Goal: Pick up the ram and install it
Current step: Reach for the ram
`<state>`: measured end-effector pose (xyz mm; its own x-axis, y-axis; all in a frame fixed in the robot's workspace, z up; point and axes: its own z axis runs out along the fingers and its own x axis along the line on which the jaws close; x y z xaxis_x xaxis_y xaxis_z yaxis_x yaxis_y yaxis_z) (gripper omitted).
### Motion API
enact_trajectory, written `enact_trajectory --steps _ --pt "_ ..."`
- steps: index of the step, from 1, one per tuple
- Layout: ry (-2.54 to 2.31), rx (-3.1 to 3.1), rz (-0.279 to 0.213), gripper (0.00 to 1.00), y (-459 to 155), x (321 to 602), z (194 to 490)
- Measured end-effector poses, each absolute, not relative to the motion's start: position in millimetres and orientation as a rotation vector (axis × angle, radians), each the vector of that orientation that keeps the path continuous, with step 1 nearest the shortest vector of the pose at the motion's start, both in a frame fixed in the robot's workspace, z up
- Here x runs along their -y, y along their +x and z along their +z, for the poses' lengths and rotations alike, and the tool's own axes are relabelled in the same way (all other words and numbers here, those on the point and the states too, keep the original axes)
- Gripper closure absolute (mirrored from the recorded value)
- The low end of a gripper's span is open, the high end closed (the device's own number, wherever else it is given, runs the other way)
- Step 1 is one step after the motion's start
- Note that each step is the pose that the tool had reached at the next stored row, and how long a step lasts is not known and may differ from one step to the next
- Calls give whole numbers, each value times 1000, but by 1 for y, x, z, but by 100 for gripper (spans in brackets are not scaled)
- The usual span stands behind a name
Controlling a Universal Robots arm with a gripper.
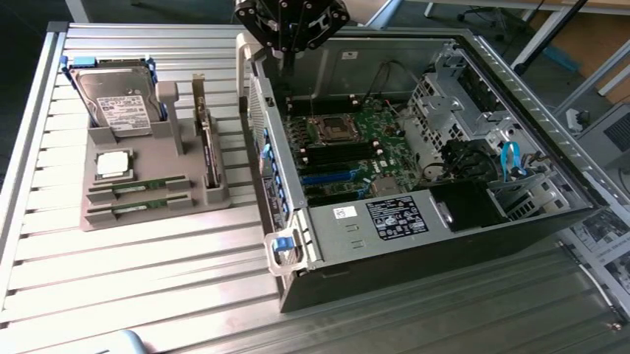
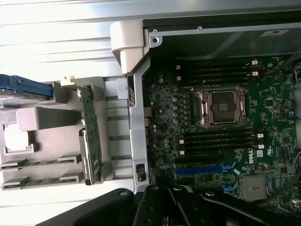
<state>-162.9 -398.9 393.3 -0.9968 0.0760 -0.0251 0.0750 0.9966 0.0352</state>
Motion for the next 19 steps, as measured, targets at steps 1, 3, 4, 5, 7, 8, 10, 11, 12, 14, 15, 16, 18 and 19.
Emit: enact_trajectory --steps 1,3,4,5,7,8,10,11,12,14,15,16,18,19 --pt "118 -3112 53 90 -163 399 393" --pt "118 -3112 53 90 -164 399 393" --pt "118 -3112 53 90 -164 399 393" --pt "118 -3112 53 90 -164 399 393" --pt "118 -3112 53 90 -165 399 393" --pt "118 -3112 53 90 -165 399 393" --pt "118 -3112 53 90 -166 399 393" --pt "118 -3112 53 90 -166 399 393" --pt "118 -3112 53 90 -166 399 393" --pt "118 -3112 53 90 -167 399 393" --pt "118 -3112 53 90 -167 399 393" --pt "118 -3112 53 90 -168 399 393" --pt "118 -3112 52 90 -169 399 393" --pt "118 -3112 52 90 -169 399 393"
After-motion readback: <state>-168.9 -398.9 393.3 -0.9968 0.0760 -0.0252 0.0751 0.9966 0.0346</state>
